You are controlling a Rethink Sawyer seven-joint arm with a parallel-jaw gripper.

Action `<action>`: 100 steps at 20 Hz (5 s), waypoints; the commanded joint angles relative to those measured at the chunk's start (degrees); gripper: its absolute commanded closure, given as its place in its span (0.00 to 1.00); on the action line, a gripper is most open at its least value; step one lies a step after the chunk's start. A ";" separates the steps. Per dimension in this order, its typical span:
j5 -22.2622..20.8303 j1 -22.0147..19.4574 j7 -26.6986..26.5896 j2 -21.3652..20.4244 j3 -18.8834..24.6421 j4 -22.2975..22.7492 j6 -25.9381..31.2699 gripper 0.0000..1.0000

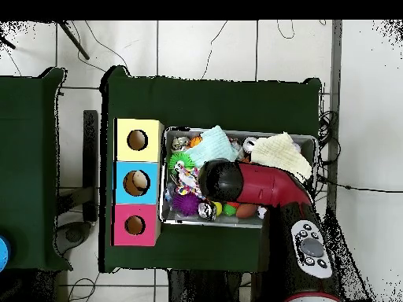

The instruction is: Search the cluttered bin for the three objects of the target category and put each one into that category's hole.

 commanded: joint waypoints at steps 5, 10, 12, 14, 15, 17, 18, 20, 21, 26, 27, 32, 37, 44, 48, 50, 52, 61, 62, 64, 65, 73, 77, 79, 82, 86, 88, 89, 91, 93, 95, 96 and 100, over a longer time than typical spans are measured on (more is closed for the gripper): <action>-1.60 -2.09 3.87 -0.11 3.79 4.83 -4.68 1.00; -1.89 -2.26 3.74 -0.24 3.82 5.57 -5.27 1.00; -2.03 -2.39 3.52 -0.31 3.91 5.82 -5.41 1.00; -2.10 -2.38 3.11 -0.34 3.88 5.74 -4.72 1.00; -2.16 -2.39 3.11 -0.37 3.95 5.93 -4.95 1.00; -2.27 -2.63 2.77 -0.40 4.26 6.09 -5.10 1.00; -2.36 -2.61 2.80 -0.43 4.18 6.10 -5.12 0.00; -2.47 -2.43 2.84 -0.47 3.97 6.04 -5.01 0.00; -2.53 -2.34 2.87 -0.49 3.87 6.01 -4.96 0.00; -2.64 -2.38 2.98 -0.47 3.81 6.60 -5.33 0.00; -2.69 -1.69 3.53 -0.29 2.99 6.50 -4.64 0.00; -2.66 -1.52 3.94 0.09 2.81 6.57 -5.04 0.00; -2.50 -1.53 3.85 0.27 2.93 6.13 -4.73 0.00; -2.21 -1.31 3.64 -0.02 3.01 5.56 -3.65 0.00; -2.49 -0.89 3.39 1.22 2.90 4.09 -3.20 0.00; -2.38 -0.87 3.15 2.39 3.16 3.06 -2.88 0.00; -2.42 -0.75 3.24 3.52 3.24 2.22 -3.39 0.00; -2.98 0.91 3.96 7.55 2.18 -0.65 -4.69 0.00; -2.82 0.82 3.85 7.68 2.35 -0.83 -4.66 0.00; -2.76 0.78 3.57 7.63 2.39 -0.99 -4.34 0.00; -2.94 0.62 3.55 7.93 2.33 -0.73 -4.91 0.00; -2.85 -0.66 1.65 7.88 3.30 -1.56 -3.68 0.00; -3.02 -1.64 0.86 7.18 3.75 -0.61 -3.71 0.00; -3.03 -1.84 0.70 7.24 3.81 -0.80 -3.56 0.00; -2.97 -2.14 0.46 7.76 3.97 -1.50 -3.35 0.00; -2.75 -2.22 0.36 7.28 4.07 -1.60 -2.59 0.00; -2.75 -2.54 0.14 7.42 4.21 -1.79 -2.54 0.00; -2.79 -2.68 0.12 7.48 4.27 -1.69 -2.71 0.00; -2.80 -2.73 0.20 7.49 4.29 -1.60 -2.82 0.00; -2.77 -2.49 0.52 7.73 4.18 -1.91 -2.81 0.00; -2.77 -2.61 0.45 8.21 4.24 -2.53 -2.76 0.00; -2.86 -2.68 0.33 8.51 4.25 -2.83 -2.71 0.00; -2.83 -3.18 0.04 8.81 4.69 -2.92 -2.87 0.00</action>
